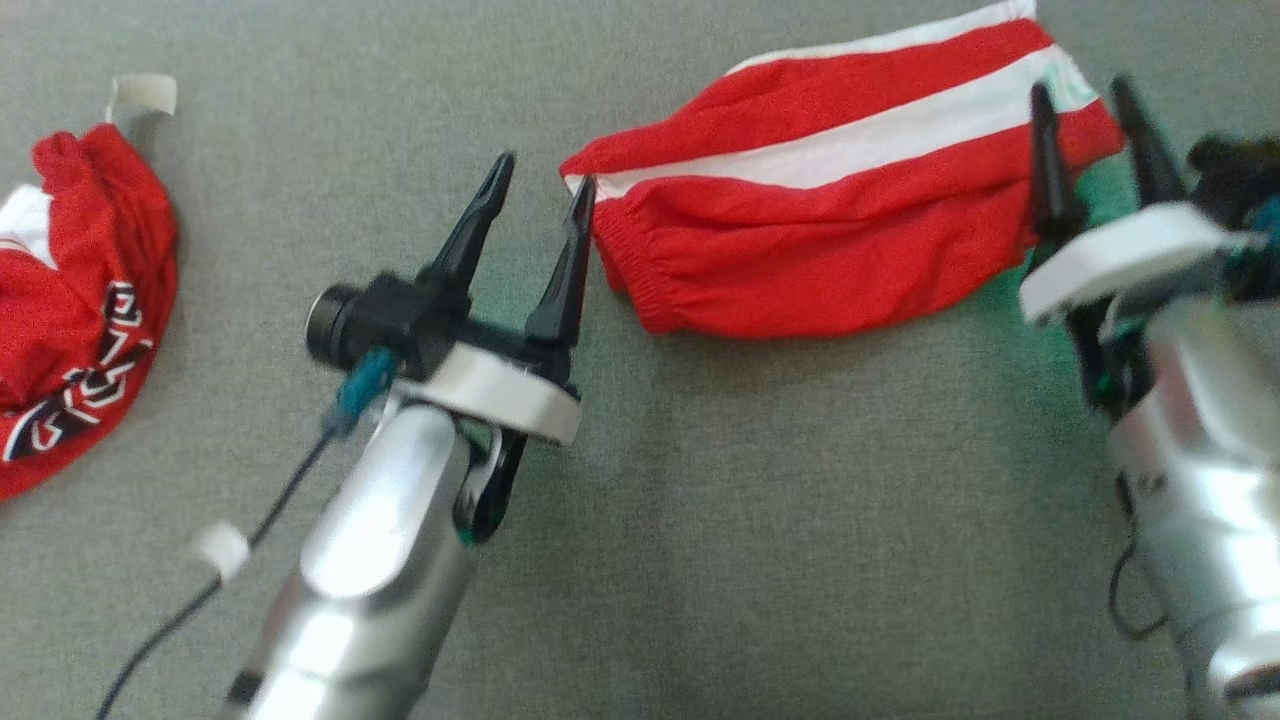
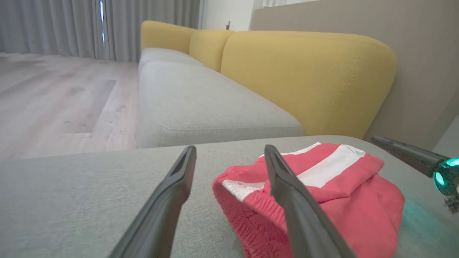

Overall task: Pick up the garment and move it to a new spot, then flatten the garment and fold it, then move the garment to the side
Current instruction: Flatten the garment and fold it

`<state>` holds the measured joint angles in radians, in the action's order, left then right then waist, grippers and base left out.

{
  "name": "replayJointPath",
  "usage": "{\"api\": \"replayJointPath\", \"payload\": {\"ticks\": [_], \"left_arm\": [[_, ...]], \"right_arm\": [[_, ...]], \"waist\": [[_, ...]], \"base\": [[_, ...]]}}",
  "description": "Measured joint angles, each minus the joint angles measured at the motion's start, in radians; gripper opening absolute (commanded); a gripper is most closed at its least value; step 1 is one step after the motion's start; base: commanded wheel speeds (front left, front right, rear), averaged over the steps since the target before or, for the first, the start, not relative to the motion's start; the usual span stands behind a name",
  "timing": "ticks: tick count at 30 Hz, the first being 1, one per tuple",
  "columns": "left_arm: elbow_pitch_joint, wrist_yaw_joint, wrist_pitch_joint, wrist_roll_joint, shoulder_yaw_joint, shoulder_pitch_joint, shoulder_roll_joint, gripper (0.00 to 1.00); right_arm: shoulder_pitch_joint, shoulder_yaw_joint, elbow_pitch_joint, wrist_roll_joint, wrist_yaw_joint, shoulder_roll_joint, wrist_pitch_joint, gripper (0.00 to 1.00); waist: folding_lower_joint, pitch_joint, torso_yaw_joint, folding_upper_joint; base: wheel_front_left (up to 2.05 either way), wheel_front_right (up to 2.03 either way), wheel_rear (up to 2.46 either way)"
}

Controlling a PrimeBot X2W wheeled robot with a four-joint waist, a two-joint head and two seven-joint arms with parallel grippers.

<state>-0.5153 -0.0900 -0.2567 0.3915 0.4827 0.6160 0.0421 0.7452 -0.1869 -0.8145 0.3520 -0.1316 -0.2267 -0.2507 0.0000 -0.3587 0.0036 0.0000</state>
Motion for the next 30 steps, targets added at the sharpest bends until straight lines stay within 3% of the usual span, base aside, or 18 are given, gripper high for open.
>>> {"api": "replayJointPath", "payload": {"ticks": [6, 10, 17, 24, 30], "left_arm": [[0.206, 0.110, 0.000, -0.148, -0.092, -0.260, 0.001, 1.00], [0.321, 0.151, 0.000, -0.177, -0.098, -0.394, 0.002, 1.00], [0.471, 0.205, 0.000, -0.178, -0.066, -0.547, 0.005, 1.00], [0.528, 0.217, 0.000, -0.191, -0.045, -0.563, 0.006, 1.00], [0.534, 0.203, 0.000, -0.218, -0.038, -0.556, 0.006, 1.00]], "right_arm": [[-0.168, -0.002, -0.020, 0.096, 0.000, 0.023, 0.000, 1.00], [-0.139, 0.077, -0.083, 0.104, 0.000, 0.010, 0.000, 1.00], [-0.027, 0.210, -0.273, 0.058, 0.000, -0.070, 0.000, 1.00], [0.042, 0.296, -0.443, 0.042, 0.000, -0.100, 0.006, 1.00], [0.072, 0.359, -0.482, 0.023, 0.000, -0.142, 0.030, 1.00]], "waist": [[-0.0002, 0.088, 0.003, 0.0000], [-0.0002, 0.113, 0.037, 0.0000], [0.0000, 0.118, 0.137, 0.0000], [0.0000, 0.096, 0.224, 0.0000], [0.0001, 0.042, 0.258, 0.0000]], "base": [[0.00, 0.00, 0.00], [0.00, 0.00, 0.00], [0.00, 0.00, 0.00], [0.00, 0.00, 0.00], [0.00, 0.00, 0.00]]}}
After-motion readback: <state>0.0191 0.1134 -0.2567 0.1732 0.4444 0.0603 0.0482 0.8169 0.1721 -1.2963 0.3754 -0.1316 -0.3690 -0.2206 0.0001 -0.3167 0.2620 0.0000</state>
